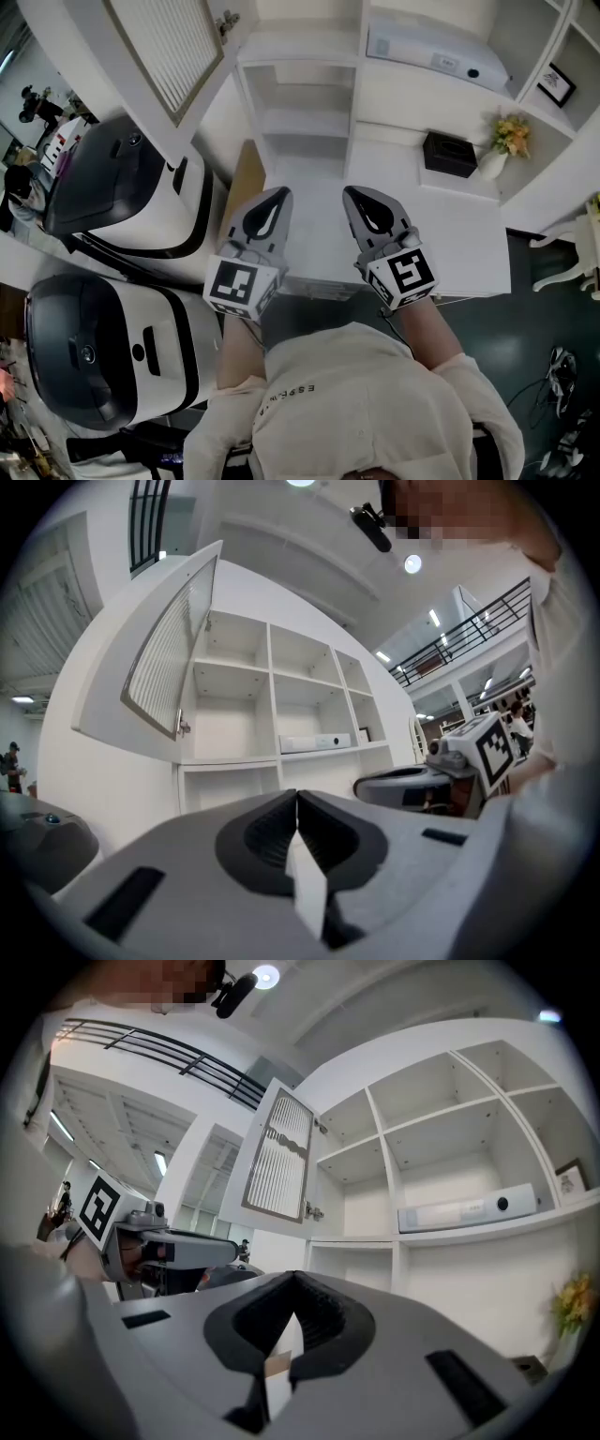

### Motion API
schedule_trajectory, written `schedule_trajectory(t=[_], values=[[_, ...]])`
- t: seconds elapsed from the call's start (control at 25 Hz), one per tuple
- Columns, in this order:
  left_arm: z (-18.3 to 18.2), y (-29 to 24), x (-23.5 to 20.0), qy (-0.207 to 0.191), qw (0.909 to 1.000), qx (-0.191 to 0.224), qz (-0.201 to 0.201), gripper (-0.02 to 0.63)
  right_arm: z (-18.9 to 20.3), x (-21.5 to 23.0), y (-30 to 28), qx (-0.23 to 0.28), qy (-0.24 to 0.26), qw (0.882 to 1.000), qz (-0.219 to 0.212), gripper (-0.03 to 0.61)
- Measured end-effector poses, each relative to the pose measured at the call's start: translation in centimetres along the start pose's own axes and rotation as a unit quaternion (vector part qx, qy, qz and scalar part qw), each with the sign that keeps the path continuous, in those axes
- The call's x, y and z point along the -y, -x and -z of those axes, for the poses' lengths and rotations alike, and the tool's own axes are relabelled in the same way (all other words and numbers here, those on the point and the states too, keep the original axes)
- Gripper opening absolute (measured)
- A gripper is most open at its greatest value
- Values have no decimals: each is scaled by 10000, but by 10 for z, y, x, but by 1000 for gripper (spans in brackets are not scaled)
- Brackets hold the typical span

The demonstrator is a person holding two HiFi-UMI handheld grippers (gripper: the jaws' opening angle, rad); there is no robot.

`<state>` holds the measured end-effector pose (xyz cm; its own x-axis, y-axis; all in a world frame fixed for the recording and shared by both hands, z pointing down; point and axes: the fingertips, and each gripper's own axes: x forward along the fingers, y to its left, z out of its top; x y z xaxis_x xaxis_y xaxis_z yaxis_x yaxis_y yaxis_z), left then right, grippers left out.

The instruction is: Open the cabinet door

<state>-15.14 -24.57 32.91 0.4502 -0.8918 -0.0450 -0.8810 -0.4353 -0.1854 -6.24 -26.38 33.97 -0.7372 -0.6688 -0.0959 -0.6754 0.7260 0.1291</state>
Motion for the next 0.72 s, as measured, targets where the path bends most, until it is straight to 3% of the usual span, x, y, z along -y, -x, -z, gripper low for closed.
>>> schedule_trajectory(t=[0.72], values=[[0,5,-9,-129,9999,-28,63,4,-2,-4,-5,76,-40,9999,-109,11]])
